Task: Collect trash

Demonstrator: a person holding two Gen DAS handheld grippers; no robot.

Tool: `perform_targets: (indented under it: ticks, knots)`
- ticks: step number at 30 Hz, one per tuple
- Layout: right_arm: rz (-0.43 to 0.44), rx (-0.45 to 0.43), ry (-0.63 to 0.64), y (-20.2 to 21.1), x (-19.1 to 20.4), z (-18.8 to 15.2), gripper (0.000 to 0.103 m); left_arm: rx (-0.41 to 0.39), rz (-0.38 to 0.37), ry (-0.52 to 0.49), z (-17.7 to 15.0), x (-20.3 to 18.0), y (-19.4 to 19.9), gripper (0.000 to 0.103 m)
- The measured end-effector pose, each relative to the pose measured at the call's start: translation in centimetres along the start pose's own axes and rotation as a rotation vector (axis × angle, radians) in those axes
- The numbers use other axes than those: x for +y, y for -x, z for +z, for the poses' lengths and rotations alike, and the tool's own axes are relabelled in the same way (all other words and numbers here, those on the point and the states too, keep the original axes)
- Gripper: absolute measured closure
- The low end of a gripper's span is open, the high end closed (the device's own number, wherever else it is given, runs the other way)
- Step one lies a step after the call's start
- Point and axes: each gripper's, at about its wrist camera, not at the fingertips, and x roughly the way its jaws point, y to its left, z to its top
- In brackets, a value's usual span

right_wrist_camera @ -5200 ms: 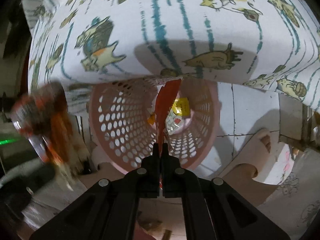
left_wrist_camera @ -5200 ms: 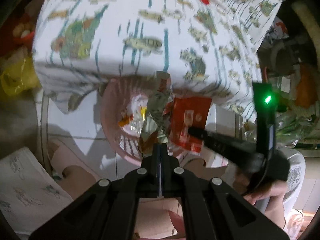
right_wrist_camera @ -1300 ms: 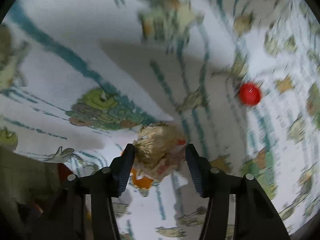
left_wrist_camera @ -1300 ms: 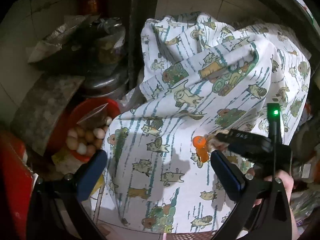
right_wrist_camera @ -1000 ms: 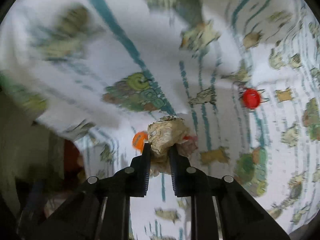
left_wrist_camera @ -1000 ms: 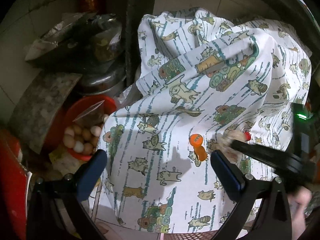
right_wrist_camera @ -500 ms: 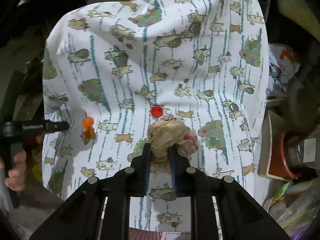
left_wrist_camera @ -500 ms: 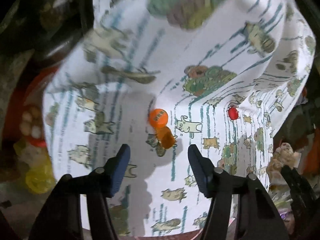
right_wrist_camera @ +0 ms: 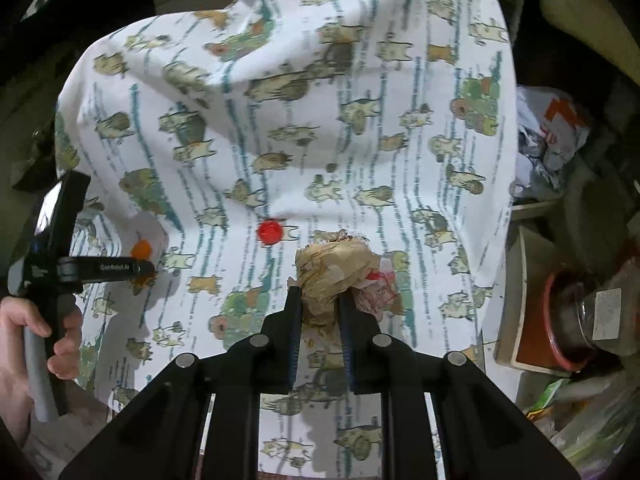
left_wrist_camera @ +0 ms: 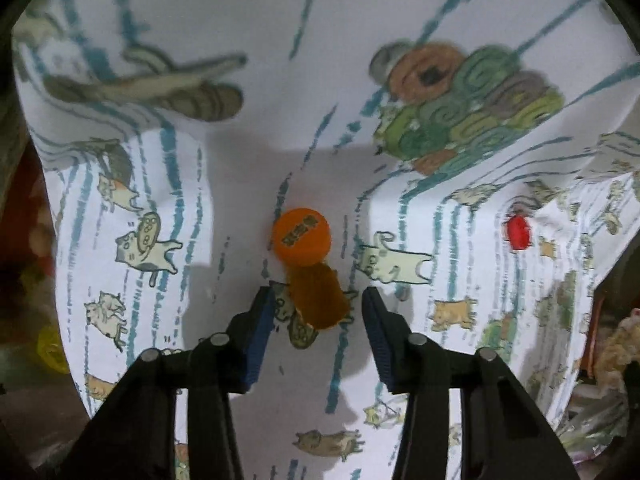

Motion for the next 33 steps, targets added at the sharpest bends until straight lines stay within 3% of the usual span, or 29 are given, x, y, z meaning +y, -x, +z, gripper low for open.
perform_targets:
  ticks: [1,8,9,13,21,26,27,28,30,33]
  knots:
    - [-0.002,0.000,-0.008,0.1,-0.3,0.0,0.084,-0.013,0.026,-0.012,0.0,-0.3,0.0,0.075]
    - [0.001,0.007,-0.065,0.0,-2.1,0.1,0.084,-0.046,0.012,-0.119,-0.6,-1.4,2.5,0.079]
    - [-0.001,0.007,-0.066,0.0,-2.1,0.0,0.084,-0.054,0.009,-0.123,-0.8,-1.3,3.0,0.100]
    - [0.001,0.012,-0.062,-0.1,-1.6,-0.2,0.084,-0.051,-0.082,-0.105,-1.7,0.0,5.3,0.102]
    - [0.031,0.031,-0.064,0.0,-0.4,-0.7,0.084,-0.083,-0.081,-0.103,-2.3,1.2,6.9,0.102]
    - [-0.003,0.035,-0.020,-0.5,0.7,-1.1,0.084,-0.072,-0.090,-0.089,-2.6,2.6,7.0,0.101]
    - [0.000,0.041,-0.023,-0.6,0.6,-1.1,0.084,-0.077,-0.088,-0.087,-2.6,2.8,7.1,0.082]
    - [0.010,0.051,-0.034,-0.8,0.6,-1.2,0.084,-0.091,-0.077,-0.085,-2.5,3.2,7.6,0.055]
    - [0.029,0.067,-0.058,-1.1,0.4,-1.2,0.084,-0.142,-0.043,-0.081,-2.3,4.5,8.6,0.042]
    - [0.021,0.061,-0.046,-1.1,0.7,-1.2,0.084,-0.129,-0.005,-0.055,-1.7,6.8,8.5,0.026]
